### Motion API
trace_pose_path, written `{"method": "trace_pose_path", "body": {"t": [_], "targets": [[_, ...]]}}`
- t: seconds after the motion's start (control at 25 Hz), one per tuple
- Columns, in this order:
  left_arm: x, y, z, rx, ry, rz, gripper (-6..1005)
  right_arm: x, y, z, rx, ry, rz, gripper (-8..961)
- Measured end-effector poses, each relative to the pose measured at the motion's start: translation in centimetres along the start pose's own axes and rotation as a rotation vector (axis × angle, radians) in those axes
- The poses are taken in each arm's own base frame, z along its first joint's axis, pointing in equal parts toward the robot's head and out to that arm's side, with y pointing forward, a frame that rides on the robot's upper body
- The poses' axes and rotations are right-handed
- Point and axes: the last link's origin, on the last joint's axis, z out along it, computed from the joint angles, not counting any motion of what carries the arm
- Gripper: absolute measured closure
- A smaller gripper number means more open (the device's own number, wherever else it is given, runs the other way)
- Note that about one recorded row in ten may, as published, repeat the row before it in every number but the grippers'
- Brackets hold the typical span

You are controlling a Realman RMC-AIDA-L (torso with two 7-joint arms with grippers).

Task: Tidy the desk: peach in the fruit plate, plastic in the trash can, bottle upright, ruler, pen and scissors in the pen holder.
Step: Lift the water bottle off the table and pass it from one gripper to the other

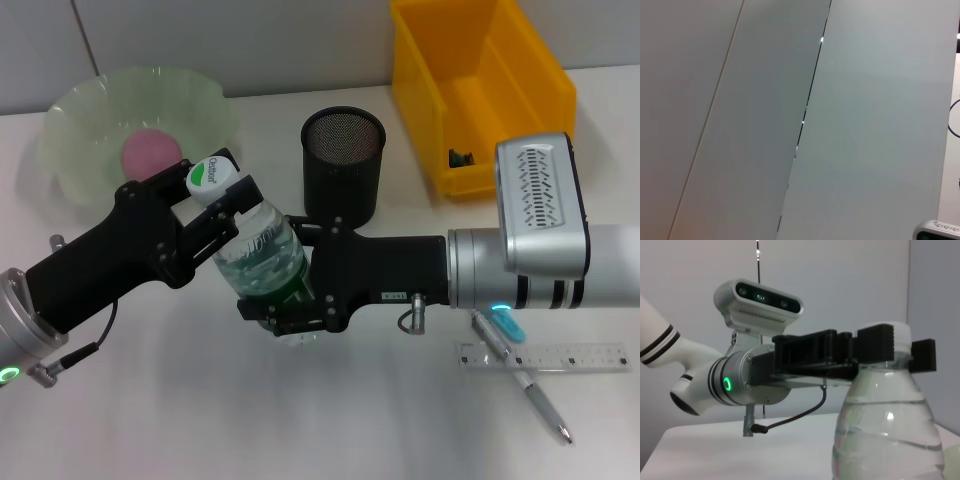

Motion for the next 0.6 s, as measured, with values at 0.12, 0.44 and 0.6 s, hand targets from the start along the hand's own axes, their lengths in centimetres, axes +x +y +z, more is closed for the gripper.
{"method": "trace_pose_path", "body": {"t": [0.12, 0.44, 0.6], "targets": [[0.00, 0.00, 0.00, 0.000, 0.000, 0.001, 561, -0.02, 0.02, -0.02, 0.005, -0.008, -0.005, 195], [0.00, 0.06, -0.05, -0.002, 0.002, 0.000, 560, -0.04, 0.09, -0.03, 0.003, -0.012, -0.003, 185], [0.05, 0.08, -0.08, -0.003, 0.005, 0.001, 560, 0.03, 0.18, -0.12, 0.004, -0.014, 0.000, 171]]}}
